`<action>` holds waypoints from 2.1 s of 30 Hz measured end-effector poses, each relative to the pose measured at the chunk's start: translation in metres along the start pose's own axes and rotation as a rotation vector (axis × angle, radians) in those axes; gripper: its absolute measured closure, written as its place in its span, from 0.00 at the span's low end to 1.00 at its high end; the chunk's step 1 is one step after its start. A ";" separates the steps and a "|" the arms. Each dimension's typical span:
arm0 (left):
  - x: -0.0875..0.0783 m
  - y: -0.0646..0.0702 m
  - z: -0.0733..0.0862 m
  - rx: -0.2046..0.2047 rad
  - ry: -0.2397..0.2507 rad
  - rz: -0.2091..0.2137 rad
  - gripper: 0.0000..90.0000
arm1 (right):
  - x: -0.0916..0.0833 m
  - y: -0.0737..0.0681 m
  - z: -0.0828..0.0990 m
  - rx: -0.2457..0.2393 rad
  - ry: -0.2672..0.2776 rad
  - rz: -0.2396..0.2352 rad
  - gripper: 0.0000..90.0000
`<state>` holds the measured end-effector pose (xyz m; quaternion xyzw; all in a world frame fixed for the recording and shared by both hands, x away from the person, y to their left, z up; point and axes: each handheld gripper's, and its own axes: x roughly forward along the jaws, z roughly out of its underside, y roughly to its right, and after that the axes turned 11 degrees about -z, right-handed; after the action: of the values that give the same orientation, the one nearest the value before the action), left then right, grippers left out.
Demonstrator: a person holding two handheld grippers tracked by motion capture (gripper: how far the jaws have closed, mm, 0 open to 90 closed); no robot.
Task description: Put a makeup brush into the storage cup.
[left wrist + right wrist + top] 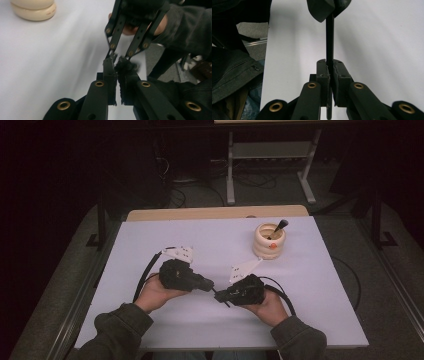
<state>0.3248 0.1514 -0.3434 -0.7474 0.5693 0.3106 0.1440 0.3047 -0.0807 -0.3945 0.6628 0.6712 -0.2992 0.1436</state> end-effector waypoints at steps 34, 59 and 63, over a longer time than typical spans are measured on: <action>-0.008 0.005 -0.010 0.026 -0.079 -0.120 0.77 | -0.012 -0.001 -0.020 0.048 0.011 0.022 0.94; -0.019 -0.002 0.006 0.014 -0.082 -0.197 0.71 | -0.050 0.026 -0.014 0.164 0.050 0.061 0.94; -0.021 -0.003 0.007 0.015 -0.084 -0.213 0.70 | -0.059 0.030 -0.014 0.180 0.066 0.075 0.94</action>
<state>0.3216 0.1728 -0.3360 -0.7888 0.4826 0.3204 0.2057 0.3419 -0.1215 -0.3554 0.7071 0.6208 -0.3307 0.0722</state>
